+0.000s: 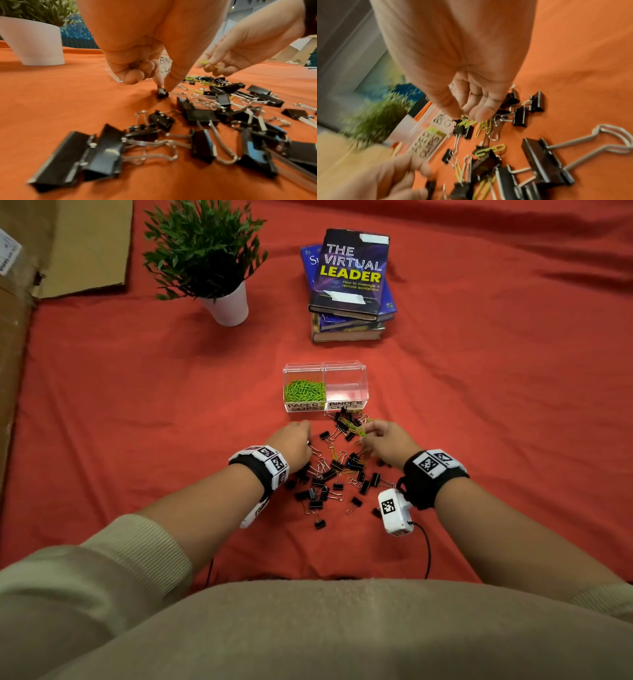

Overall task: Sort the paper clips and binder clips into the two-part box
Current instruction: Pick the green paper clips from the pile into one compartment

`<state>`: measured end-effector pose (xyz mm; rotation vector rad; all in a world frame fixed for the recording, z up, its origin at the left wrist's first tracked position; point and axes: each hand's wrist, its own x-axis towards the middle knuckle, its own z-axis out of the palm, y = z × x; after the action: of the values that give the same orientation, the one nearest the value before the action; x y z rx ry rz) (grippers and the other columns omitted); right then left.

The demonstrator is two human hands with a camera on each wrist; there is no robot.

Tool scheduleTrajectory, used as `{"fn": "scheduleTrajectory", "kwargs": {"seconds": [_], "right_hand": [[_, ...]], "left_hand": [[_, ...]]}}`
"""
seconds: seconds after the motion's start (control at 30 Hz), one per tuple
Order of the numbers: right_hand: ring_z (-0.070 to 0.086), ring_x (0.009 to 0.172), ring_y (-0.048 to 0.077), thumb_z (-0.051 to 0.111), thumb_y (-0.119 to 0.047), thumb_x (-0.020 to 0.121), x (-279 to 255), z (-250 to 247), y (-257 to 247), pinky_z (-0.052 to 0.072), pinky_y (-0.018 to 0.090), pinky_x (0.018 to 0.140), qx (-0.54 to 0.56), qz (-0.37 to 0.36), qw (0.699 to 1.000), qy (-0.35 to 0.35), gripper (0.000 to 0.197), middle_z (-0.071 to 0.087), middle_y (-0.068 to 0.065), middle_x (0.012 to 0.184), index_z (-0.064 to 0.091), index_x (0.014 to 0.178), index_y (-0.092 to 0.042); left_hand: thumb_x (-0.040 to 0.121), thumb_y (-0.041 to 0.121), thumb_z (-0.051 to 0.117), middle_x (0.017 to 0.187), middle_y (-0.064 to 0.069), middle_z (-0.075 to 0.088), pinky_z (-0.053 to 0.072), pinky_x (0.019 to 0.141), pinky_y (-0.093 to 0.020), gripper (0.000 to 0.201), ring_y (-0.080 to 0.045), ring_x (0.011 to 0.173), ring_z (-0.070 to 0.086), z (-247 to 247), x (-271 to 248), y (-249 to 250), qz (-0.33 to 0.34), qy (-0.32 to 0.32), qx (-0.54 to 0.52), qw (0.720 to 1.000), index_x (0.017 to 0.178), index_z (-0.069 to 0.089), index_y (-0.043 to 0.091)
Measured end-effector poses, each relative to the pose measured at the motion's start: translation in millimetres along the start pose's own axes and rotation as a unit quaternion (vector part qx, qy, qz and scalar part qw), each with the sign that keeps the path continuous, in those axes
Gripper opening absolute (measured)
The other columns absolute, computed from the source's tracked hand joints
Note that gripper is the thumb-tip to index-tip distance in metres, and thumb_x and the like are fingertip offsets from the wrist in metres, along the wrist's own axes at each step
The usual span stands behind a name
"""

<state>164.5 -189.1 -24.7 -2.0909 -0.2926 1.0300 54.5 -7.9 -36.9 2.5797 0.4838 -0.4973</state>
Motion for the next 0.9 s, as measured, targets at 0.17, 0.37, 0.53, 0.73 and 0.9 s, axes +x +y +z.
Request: {"fn": "scheduleTrajectory", "kwargs": {"seconds": [0.17,0.37,0.53,0.73,0.9], "right_hand": [[0.044,0.059,0.018,0.031,0.0,0.089,-5.5,-2.6,-5.9,0.04,0.027,0.055,0.274,0.096,0.956,-0.049,0.024,0.043,0.008,0.07,0.049,0.074,-0.006],[0.047,0.051,0.017,0.043,-0.021,0.094,-8.5,2.2,-11.0,0.037,0.026,0.047,0.183,0.078,0.977,-0.072,0.029,0.05,0.006,0.062,0.053,0.07,-0.009],[0.053,0.057,0.019,0.043,-0.019,0.093,-6.4,5.0,1.9,0.042,0.027,0.053,-0.115,-0.008,0.993,-0.018,0.027,0.059,0.005,0.069,0.06,0.077,-0.006],[0.056,0.085,0.022,0.053,-0.015,0.09,-12.6,17.4,11.1,0.043,0.03,0.07,-0.336,-0.086,0.937,-0.041,0.014,0.061,0.007,0.097,0.057,0.102,-0.009],[0.058,0.091,0.028,0.056,-0.019,0.091,-8.3,24.3,8.3,0.047,0.035,0.075,-0.381,-0.071,0.921,-0.041,0.016,0.061,0.012,0.103,0.055,0.101,-0.007]], "left_hand": [[0.086,0.012,0.051,0.109,-0.004,0.059,0.047,0.08,-0.034,0.022,-0.024,0.099,0.057,-1.0,-1.7,9.1,0.064,0.014,0.016,0.998,0.106,0.056,0.017],[0.09,0.015,0.054,0.107,-0.009,0.056,0.049,0.078,-0.039,0.021,-0.031,0.1,0.057,13.8,3.5,34.1,0.114,-0.009,0.089,0.989,0.11,0.059,0.015],[0.089,0.011,0.058,0.11,-0.011,0.054,0.046,0.083,-0.04,0.024,-0.031,0.105,0.055,19.1,5.8,32.4,0.114,-0.021,0.13,0.985,0.113,0.054,0.009],[0.092,0.014,0.055,0.118,-0.015,0.052,0.047,0.085,-0.043,0.027,-0.034,0.108,0.055,22.6,5.3,28.3,0.086,-0.051,0.166,0.981,0.117,0.049,0.004],[0.096,0.017,0.041,0.1,-0.013,0.055,0.042,0.076,-0.037,0.018,-0.03,0.089,0.053,9.2,-1.4,18.5,0.03,-0.045,0.001,0.999,0.104,0.049,0.003]]}}
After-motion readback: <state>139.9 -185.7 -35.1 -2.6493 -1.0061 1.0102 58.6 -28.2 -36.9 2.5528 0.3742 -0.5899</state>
